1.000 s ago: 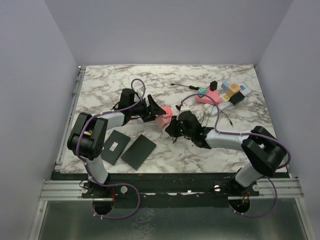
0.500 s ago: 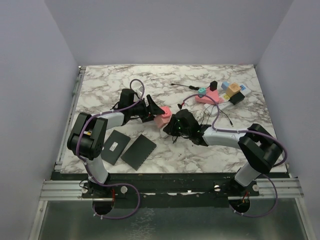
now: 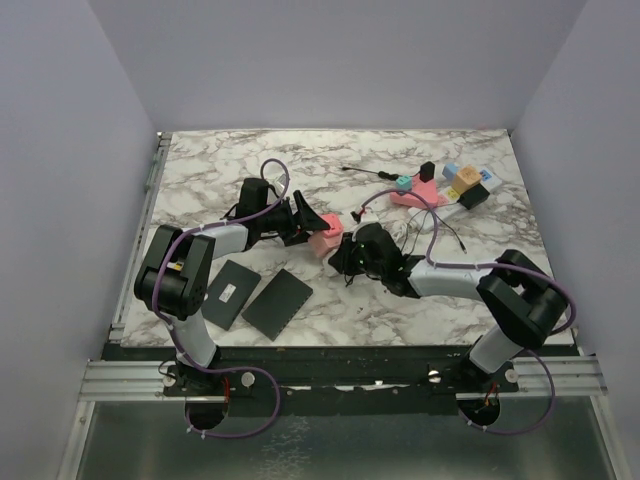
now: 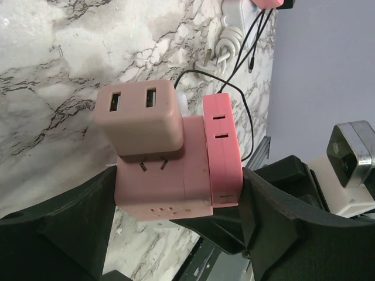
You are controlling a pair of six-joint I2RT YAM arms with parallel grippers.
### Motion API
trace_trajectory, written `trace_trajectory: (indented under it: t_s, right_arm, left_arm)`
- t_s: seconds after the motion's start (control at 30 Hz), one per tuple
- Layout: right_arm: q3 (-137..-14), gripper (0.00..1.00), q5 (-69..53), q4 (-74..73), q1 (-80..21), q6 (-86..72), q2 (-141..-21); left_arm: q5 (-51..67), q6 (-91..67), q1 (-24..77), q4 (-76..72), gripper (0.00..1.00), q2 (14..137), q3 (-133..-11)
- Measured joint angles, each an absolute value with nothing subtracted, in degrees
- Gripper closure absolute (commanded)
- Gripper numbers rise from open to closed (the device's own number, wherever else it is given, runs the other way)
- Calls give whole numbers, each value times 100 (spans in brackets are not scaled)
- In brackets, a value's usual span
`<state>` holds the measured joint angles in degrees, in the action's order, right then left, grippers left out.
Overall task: Pull the plug off the socket
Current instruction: Remove the plug from the socket.
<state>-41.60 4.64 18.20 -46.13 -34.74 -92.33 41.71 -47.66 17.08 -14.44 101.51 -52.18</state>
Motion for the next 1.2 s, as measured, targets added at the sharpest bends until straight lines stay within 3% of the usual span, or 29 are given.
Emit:
trace_trajectory:
  t_s: [0.33, 0.7, 1.2]
  right_arm:
    - [-3988, 100, 320, 1970, -4617, -2305, -9052]
    - [-4001, 100, 202, 1984, -4657, -2051, -9052]
    - [-4499, 100, 510, 1372, -4698, -3642, -9306]
  left_arm:
    - [4421, -4757, 1691, -1444, 72, 10191, -5242]
    - [4545, -4768, 1634, -1444, 72, 10245, -5251]
    - [4416, -4770, 1527, -1437, 72, 10250, -5262]
